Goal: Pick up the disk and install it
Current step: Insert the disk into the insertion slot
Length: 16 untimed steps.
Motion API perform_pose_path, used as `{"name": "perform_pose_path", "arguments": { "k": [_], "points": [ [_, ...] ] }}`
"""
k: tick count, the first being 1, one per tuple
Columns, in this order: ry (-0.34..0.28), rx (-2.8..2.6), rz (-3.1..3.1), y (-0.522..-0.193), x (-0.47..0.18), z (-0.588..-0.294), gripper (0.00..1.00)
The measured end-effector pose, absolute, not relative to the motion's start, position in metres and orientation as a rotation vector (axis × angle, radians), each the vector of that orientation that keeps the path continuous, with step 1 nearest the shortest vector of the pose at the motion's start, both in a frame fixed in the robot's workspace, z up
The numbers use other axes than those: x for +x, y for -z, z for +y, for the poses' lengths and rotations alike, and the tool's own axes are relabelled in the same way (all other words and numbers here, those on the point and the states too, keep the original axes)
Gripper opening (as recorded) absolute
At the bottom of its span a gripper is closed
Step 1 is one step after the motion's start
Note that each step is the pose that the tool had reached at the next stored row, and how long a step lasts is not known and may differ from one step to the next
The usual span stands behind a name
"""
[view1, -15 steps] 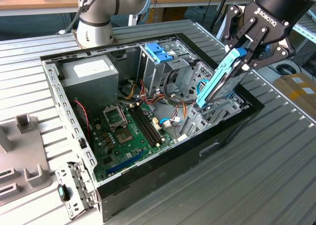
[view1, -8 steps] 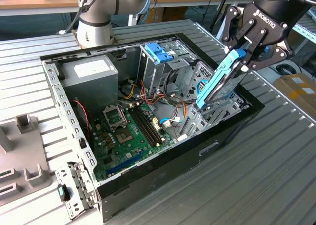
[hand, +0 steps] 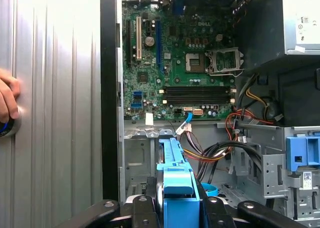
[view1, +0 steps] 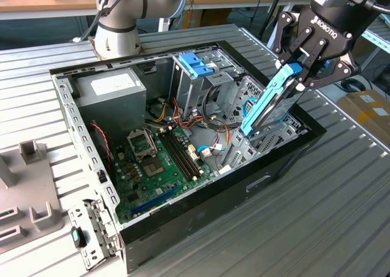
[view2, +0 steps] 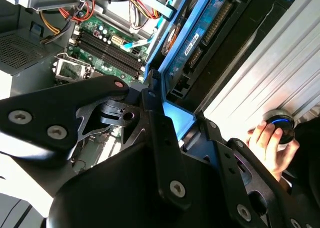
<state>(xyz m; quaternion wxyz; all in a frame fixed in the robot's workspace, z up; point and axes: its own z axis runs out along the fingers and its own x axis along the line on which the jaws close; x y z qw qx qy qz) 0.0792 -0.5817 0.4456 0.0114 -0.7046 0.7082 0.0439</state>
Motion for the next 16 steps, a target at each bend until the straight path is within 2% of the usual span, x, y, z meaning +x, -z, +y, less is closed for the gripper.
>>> {"name": "perform_pose_path", "arguments": {
  "k": [16],
  "points": [
    [-0.137,-2.198,2.209,-0.4354,0.0792,-0.5818,0.37]
  ]
}}
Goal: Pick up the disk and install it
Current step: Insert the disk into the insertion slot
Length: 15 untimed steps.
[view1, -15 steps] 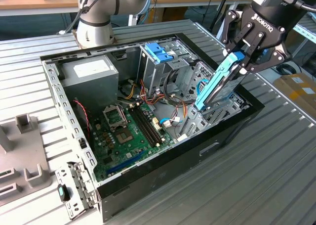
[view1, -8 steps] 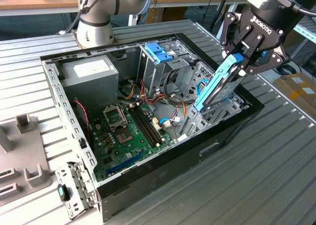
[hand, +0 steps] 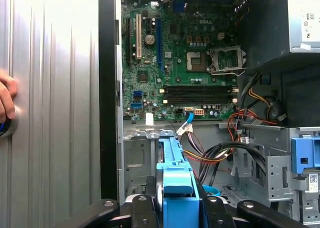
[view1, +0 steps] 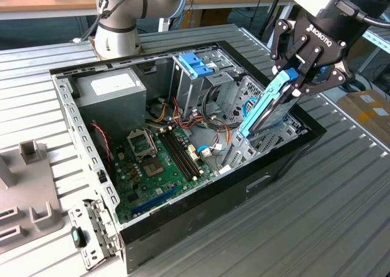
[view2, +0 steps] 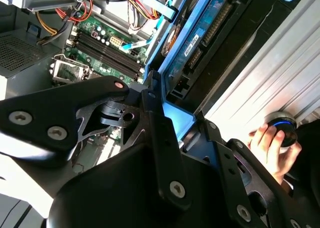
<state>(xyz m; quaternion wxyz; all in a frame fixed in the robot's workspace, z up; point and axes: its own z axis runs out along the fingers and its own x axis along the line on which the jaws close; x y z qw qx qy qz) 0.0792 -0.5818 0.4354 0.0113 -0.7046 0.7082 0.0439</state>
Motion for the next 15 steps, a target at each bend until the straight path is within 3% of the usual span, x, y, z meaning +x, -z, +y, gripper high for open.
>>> {"name": "perform_pose_path", "arguments": {
  "k": [15],
  "points": [
    [-0.137,-2.198,2.209,-0.424,0.079,-0.582,0.37]
  ]
}}
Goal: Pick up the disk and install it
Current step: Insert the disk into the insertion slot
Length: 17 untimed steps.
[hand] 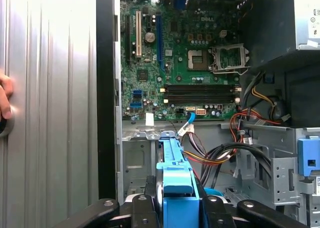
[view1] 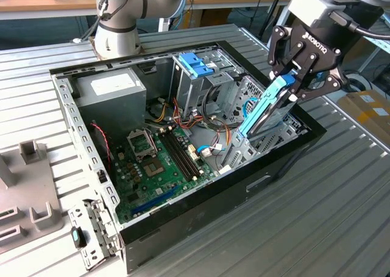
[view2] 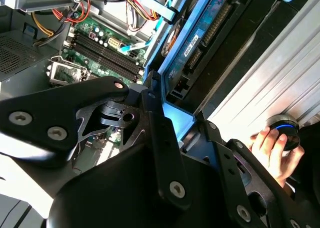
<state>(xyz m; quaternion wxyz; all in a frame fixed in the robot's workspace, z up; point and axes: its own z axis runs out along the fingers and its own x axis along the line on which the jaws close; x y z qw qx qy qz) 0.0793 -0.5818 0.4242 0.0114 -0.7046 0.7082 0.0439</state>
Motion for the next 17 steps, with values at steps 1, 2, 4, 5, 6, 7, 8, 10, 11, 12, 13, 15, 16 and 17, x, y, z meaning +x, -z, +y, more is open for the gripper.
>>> {"name": "perform_pose_path", "arguments": {
  "k": [1,2,4,5,6,7,8,10,11,12,13,15,16,17],
  "points": [
    [-0.137,-2.198,2.209,-0.4234,0.0793,-0.5818,0.37],
    [-0.137,-2.198,2.209,-0.4230,0.0793,-0.5818,0.37],
    [-0.137,-2.198,2.209,-0.4220,0.0793,-0.5818,0.37],
    [-0.137,-2.198,2.209,-0.4212,0.0793,-0.5818,0.37],
    [-0.137,-2.198,2.209,-0.4205,0.0792,-0.5818,0.37],
    [-0.137,-2.198,2.209,-0.4201,0.0793,-0.5818,0.37],
    [-0.137,-2.198,2.209,-0.4195,0.0793,-0.5818,0.37],
    [-0.137,-2.198,2.209,-0.4187,0.0793,-0.5818,0.37],
    [-0.137,-2.198,2.209,-0.4179,0.0793,-0.5818,0.37],
    [-0.137,-2.198,2.209,-0.4175,0.0793,-0.5818,0.37],
    [-0.137,-2.198,2.209,-0.4171,0.0793,-0.5818,0.37],
    [-0.137,-2.198,2.209,-0.4162,0.0793,-0.5818,0.37],
    [-0.137,-2.198,2.209,-0.4157,0.0793,-0.5818,0.37],
    [-0.137,-2.198,2.209,-0.4152,0.0793,-0.5818,0.37]
  ]
}}
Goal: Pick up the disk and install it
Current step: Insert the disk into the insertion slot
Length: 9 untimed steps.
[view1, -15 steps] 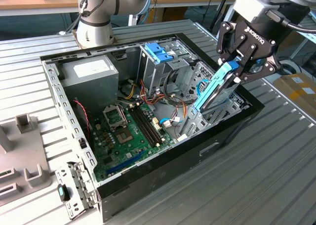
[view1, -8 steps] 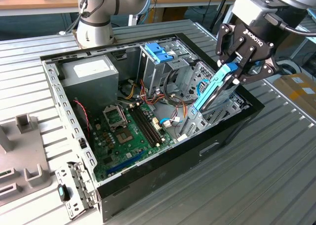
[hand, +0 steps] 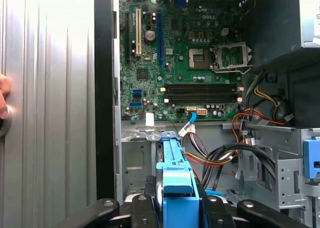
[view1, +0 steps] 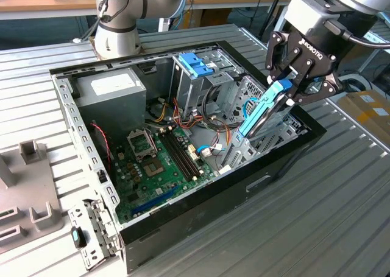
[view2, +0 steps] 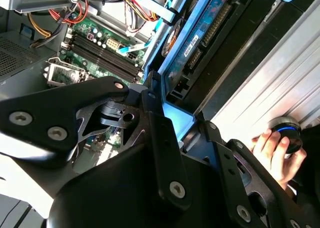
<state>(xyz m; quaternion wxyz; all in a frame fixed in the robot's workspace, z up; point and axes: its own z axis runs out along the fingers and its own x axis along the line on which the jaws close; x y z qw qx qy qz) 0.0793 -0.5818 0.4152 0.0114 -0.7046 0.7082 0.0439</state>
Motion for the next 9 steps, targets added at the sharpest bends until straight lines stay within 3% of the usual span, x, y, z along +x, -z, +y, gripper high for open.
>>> {"name": "perform_pose_path", "arguments": {
  "k": [9],
  "points": [
    [-0.137,-2.198,2.209,-0.4107,0.0793,-0.5818,0.37]
  ]
}}
